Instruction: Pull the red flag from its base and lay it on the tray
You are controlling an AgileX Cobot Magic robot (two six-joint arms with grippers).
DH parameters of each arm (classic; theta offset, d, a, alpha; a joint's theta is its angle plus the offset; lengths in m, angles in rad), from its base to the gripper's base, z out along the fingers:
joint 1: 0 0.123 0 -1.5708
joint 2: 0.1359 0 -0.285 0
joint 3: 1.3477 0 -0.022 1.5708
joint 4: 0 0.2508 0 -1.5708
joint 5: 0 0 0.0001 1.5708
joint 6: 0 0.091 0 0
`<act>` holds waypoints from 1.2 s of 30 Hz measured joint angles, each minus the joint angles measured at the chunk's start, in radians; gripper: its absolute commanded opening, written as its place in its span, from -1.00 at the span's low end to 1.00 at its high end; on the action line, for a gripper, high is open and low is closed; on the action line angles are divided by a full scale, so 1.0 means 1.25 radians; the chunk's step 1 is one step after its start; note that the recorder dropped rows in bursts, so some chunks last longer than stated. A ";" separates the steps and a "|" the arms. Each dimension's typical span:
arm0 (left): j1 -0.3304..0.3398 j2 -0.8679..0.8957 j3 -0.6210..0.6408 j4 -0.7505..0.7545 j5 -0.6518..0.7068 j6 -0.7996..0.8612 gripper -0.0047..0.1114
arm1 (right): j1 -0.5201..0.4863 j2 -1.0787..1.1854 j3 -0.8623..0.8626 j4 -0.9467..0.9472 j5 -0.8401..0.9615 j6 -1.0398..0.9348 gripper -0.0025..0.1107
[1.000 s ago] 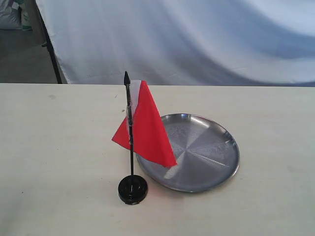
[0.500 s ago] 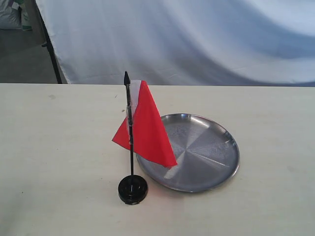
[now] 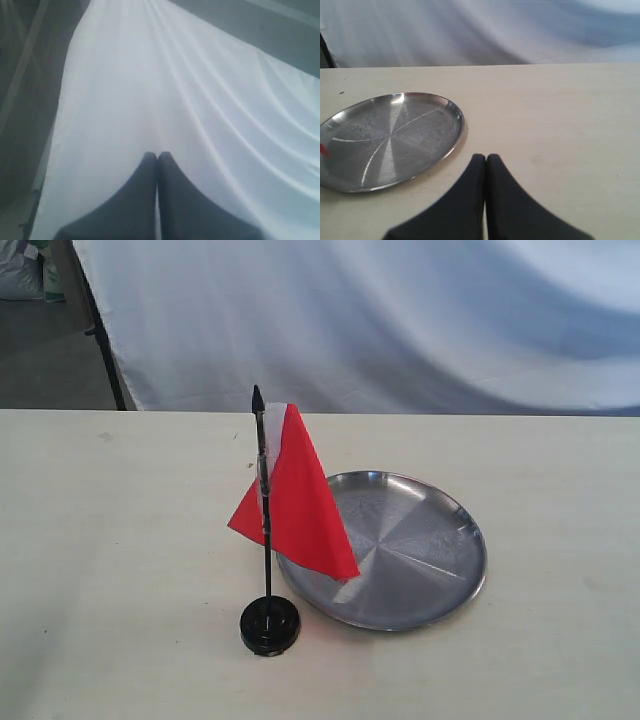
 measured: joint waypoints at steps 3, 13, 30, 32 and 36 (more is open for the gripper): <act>0.000 0.000 0.000 0.000 -0.013 -0.002 -0.92 | 0.000 0.000 0.000 0.000 0.000 0.000 -0.96; 0.000 0.000 0.000 0.014 -0.006 -0.150 -0.92 | 0.000 0.000 0.000 0.000 0.000 0.000 -0.96; 0.000 0.449 -0.258 1.049 -0.322 -0.999 -0.92 | 0.000 0.000 0.000 0.000 0.000 0.000 -0.96; 0.000 0.532 -0.259 1.089 -0.368 -1.005 -0.92 | 0.000 0.000 0.000 0.000 0.000 0.000 -0.96; 0.000 0.706 -0.259 1.132 -0.431 -1.008 -0.92 | 0.000 0.000 0.000 0.000 0.000 0.000 -0.96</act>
